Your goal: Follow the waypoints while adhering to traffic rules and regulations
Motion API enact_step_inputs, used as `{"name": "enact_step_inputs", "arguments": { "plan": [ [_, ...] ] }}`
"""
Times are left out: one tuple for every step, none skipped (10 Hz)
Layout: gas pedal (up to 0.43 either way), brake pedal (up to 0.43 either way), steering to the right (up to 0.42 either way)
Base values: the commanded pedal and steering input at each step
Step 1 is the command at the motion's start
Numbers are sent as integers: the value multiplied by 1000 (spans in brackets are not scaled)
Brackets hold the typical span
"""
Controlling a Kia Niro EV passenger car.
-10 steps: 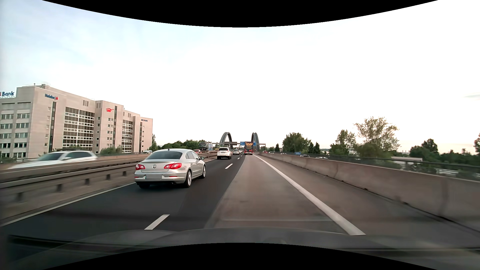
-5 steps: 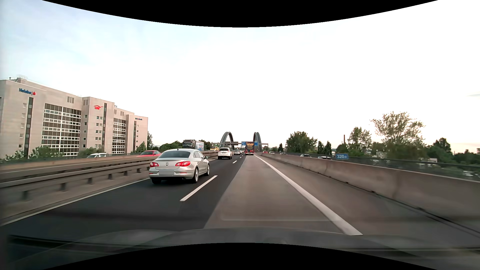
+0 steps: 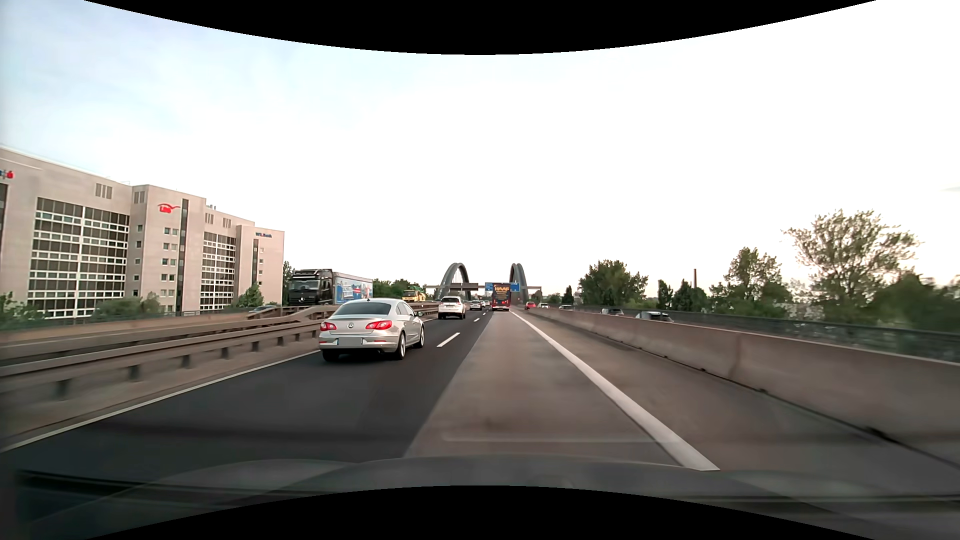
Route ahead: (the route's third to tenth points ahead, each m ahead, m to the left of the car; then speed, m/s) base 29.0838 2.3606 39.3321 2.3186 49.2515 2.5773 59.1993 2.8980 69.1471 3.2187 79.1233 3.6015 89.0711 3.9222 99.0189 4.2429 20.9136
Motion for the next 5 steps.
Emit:
{"name": "enact_step_inputs", "arguments": {
  "plan": [
    [0, 0, -7],
    [0, 0, -7],
    [0, 0, -7],
    [0, 0, -7],
    [0, 0, -7]
  ]
}}
